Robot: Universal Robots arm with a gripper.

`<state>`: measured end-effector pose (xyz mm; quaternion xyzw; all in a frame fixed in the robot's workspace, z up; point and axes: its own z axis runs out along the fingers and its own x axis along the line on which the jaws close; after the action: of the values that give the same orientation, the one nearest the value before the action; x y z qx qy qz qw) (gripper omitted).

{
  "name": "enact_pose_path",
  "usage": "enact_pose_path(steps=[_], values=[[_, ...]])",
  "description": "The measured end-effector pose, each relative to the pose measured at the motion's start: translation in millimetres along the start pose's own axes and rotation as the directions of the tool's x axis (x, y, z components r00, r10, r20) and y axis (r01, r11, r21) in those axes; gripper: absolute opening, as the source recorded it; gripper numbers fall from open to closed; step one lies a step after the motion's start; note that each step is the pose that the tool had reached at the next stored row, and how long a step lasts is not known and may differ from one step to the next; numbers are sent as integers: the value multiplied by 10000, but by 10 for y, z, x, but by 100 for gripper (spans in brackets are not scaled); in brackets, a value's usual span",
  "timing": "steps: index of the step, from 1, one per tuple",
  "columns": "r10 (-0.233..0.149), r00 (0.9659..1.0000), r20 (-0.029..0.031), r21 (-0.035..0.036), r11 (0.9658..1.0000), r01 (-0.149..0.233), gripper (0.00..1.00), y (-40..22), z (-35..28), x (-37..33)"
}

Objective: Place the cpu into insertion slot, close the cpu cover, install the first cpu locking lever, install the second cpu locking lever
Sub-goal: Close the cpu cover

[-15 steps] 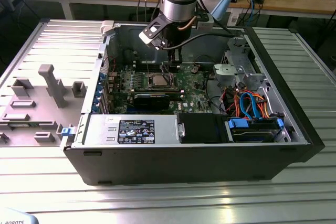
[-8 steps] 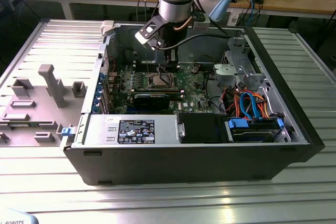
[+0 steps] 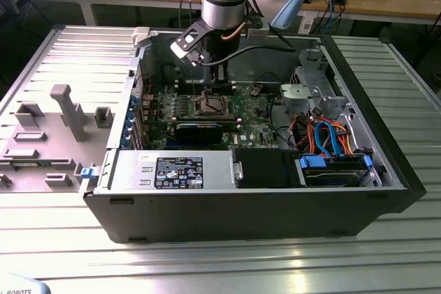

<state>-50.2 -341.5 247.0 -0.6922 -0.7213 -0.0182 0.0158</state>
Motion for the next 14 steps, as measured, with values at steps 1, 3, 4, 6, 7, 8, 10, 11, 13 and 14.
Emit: enact_pose_path(steps=[1, 3, 4, 6, 7, 8, 10, 11, 13, 14], values=[[0, 10000, -1, 0, 10000, 0, 11, 0, 0, 0], [0, 10000, -1, -1, 10000, 0, 11, -2, 1, 0], [1, 10000, -1, -1, 10000, -1, 11, -8, 1, 0], [0, 10000, -1, 0, 10000, 0, 11, -27, 1, 1], [1, 10000, -1, -1, 10000, -1, 11, -40, 1, 1], [0, 10000, -2, -1, 10000, 0, 11, -50, 2, 2], [0, 10000, -1, -1, 10000, 0, 11, -70, 3, 3], [0, 10000, -1, -1, 10000, 0, 11, -80, 3, 3], [0, 10000, -1, 0, 10000, 0, 11, -127, 4, 5], [0, 10000, -1, -1, 10000, 0, 11, -141, 4, 6]])
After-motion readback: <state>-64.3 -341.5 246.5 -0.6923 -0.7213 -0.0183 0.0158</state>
